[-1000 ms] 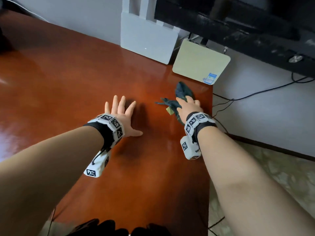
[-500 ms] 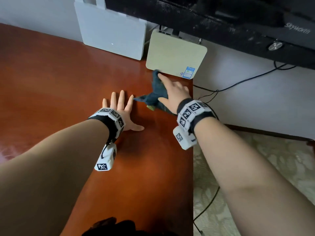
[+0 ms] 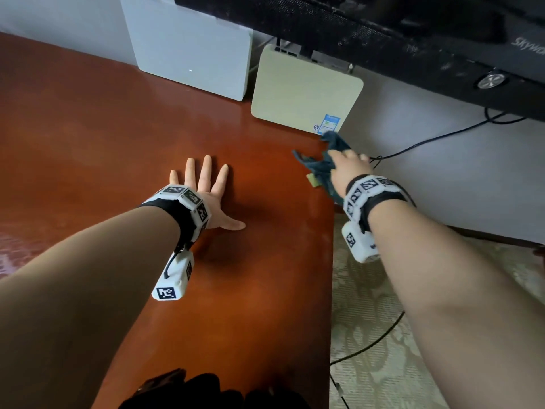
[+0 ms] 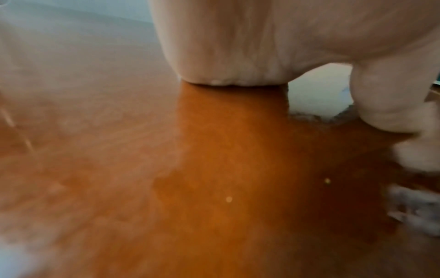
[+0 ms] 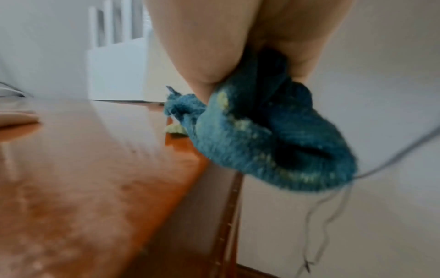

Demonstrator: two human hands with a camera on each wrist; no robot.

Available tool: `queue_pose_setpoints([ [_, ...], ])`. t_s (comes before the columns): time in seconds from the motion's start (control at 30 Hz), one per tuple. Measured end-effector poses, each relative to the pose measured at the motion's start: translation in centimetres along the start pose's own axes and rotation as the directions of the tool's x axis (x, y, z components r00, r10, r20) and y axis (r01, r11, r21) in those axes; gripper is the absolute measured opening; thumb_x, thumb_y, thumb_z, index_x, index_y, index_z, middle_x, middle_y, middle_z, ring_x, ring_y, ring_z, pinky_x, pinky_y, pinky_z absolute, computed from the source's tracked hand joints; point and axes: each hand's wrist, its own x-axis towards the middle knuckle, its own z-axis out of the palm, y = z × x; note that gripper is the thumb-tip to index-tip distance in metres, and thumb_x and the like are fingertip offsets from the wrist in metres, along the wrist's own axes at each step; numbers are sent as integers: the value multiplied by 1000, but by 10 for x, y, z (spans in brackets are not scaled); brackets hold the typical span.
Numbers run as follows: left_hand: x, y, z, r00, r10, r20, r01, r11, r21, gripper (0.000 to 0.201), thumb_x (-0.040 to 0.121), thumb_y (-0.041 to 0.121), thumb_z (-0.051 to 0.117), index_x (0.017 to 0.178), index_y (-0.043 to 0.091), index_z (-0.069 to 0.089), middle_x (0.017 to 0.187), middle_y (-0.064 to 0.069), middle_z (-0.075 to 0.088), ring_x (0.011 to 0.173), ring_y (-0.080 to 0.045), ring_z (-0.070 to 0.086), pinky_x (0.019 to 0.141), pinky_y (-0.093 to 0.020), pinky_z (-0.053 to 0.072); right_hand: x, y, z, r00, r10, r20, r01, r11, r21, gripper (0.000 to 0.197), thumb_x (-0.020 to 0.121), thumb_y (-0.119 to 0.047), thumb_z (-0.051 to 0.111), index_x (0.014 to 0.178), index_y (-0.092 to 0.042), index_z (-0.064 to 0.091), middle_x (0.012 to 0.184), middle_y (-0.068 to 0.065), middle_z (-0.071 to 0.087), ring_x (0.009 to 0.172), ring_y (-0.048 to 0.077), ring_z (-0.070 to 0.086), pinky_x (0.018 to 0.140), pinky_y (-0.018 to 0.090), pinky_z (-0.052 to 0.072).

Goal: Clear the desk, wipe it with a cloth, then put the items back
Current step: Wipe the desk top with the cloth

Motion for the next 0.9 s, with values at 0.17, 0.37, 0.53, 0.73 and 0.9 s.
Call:
queue_pose_setpoints([
  [0.17,-3,1,0,1000,11,-15,-11,1000,-13,120,68,77,55,144,31,-25,151,-3,-36,139,-30,-31,113,-54,-12,-25,41,-14,977,204,67,-212,965,154,41,95,-12,39,136,-16,42,127,17,56,112,36,55,90,35,45],
  [0.37,-3,0,0,1000,13,-22,-13,1000,-17,120,68,77,55,145,30,-25,151,-3,-35,139,-31,-31,112,-55,-12,-28,-29,-41,965,-157,-210,210,942,261,44,93,-15,42,137,-21,43,131,10,54,122,32,46,101,40,40],
  [0.53,2,0,2,1000,6,-24,-6,1000,23,121,67,80,52,145,28,-24,151,-4,-35,140,-33,-30,113,-56,-11,-3,-86,-10,937,-349,18,349,937,-19,59,94,-40,46,146,-27,24,156,0,20,143,25,14,113,44,19],
  [0.73,4,0,4,999,9,-39,-10,1000,-5,122,65,79,55,145,31,-25,151,-3,-34,140,-32,-30,112,-56,-12,6,-69,-7,937,-338,-91,344,936,68,46,95,-23,42,140,-21,35,148,2,33,136,27,26,106,40,32],
  [0.9,3,0,0,1000,9,-23,-9,1000,0,122,66,78,56,144,31,-26,151,-2,-36,139,-32,-30,112,-56,-11,-2,-11,-6,999,-15,-38,22,980,196,43,94,-15,45,136,-16,42,140,13,41,127,34,40,103,38,36],
])
